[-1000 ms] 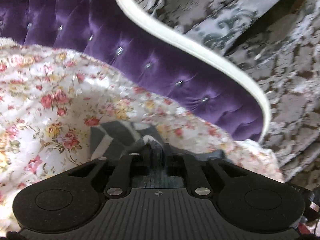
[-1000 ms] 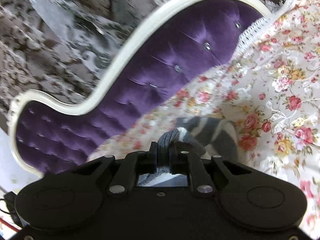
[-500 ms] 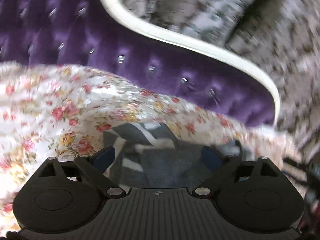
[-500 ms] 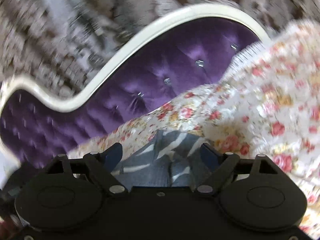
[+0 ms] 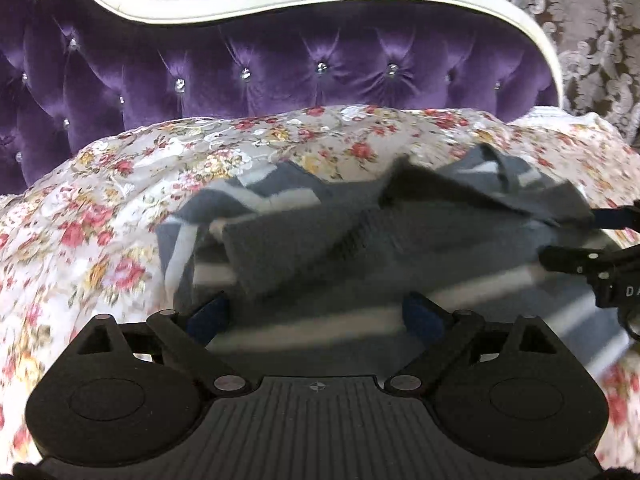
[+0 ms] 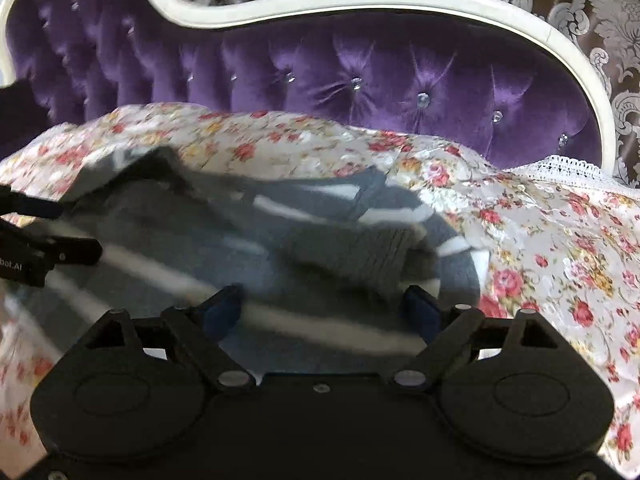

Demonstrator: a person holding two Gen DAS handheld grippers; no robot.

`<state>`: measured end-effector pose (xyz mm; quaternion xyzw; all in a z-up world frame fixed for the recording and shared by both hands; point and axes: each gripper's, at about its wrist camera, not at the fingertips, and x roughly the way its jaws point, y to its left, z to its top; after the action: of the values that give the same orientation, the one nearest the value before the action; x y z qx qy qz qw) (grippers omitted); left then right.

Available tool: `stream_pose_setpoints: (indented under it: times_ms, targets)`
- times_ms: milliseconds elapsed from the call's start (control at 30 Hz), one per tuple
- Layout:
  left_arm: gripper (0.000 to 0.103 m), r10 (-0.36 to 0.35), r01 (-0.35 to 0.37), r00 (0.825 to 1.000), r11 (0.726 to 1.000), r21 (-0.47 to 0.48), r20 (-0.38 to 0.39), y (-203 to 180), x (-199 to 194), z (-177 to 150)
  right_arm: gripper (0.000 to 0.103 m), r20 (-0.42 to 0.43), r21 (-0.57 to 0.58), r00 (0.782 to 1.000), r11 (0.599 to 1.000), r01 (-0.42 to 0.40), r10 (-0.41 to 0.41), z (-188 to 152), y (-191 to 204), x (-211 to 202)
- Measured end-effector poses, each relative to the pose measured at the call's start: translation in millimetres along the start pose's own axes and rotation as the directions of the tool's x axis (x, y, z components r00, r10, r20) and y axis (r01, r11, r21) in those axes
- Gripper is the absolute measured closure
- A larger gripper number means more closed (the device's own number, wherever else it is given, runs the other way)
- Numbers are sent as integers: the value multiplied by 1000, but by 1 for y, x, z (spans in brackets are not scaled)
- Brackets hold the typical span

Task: Fold small clothes
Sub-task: 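Lift the ribbed hem with both grippers and fold it over the collar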

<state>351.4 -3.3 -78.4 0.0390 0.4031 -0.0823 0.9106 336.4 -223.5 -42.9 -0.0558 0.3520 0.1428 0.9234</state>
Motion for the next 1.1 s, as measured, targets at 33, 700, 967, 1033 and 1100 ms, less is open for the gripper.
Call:
stream_pose_setpoints:
  times_ms: [33, 700, 967, 1033, 1100]
  targets:
    - [9, 4, -4, 1000, 1000, -4, -5, 2, 4, 6, 13, 1, 21, 1000, 1000, 6, -6, 4, -3, 3]
    - [9, 53, -37, 996, 977, -209, 72, 44, -24, 52, 11, 24, 476, 998, 877, -65, 61, 17, -79, 7]
    - [9, 2, -2, 1000, 991, -137, 0, 5, -21, 17, 8, -54, 466, 995, 884, -44, 78, -16, -64, -16]
    - [9, 15, -17, 1000, 993, -119, -21, 1, -12, 9, 5, -75, 436, 995, 899, -30, 70, -20, -59, -22]
    - [8, 34, -39, 998, 995, -97, -52, -4, -5, -2, 0, -94, 412, 992, 910, -36, 82, -23, -54, -24]
